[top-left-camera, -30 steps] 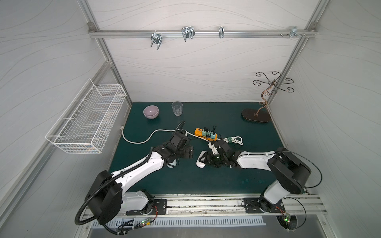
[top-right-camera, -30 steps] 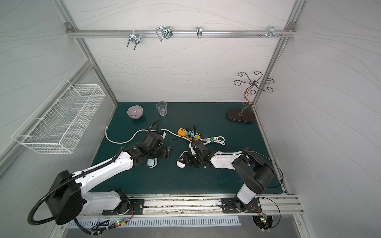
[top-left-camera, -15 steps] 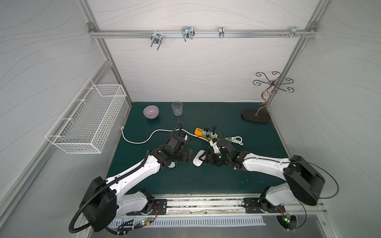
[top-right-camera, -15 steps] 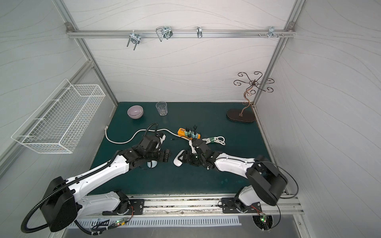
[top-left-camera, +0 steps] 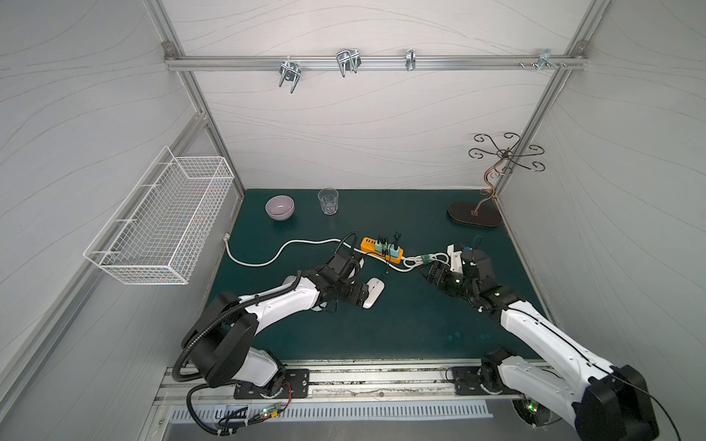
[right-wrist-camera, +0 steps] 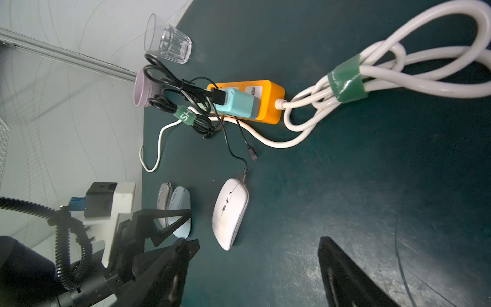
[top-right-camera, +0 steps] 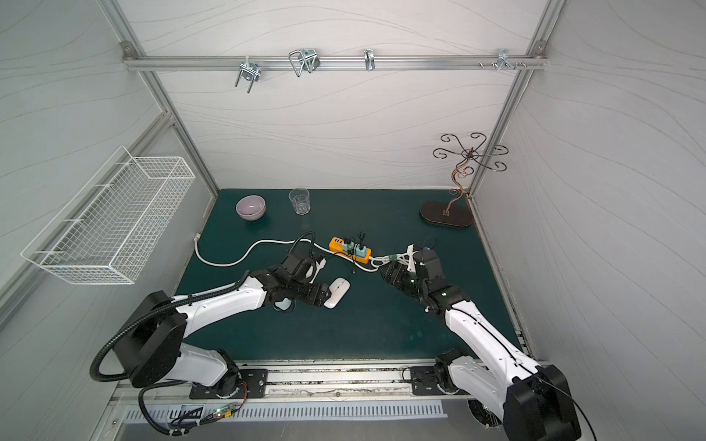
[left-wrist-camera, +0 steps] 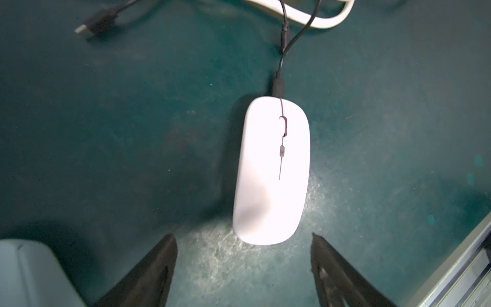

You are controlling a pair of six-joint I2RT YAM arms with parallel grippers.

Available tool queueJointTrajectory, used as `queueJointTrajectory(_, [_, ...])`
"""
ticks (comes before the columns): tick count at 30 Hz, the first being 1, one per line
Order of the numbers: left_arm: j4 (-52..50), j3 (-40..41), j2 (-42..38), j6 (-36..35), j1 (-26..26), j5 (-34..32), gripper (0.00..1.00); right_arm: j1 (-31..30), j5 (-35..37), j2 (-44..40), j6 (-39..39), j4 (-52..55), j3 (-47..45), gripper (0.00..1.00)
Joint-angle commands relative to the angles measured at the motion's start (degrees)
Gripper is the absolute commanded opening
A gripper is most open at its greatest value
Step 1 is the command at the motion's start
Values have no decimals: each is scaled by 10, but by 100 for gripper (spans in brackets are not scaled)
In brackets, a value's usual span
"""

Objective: Unplug the wireless mouse
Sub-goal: Move the mouse to the center of the board, then pick up the mouse from the center of the board.

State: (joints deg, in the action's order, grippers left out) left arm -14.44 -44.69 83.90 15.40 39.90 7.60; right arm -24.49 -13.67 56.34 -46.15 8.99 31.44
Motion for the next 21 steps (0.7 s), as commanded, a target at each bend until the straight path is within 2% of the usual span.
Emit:
queueJointTrajectory(1, [31, -42, 20, -11, 16, -1, 81, 4, -32, 16, 18, 13, 5, 79])
queueJointTrajectory(11, [20, -85, 102, -30, 69, -59, 81, 7, -51, 44, 3, -18, -4, 78])
queueJointTrajectory(21, [10, -95, 132, -37, 78, -117, 84, 11, -59, 49, -2, -27, -13, 78])
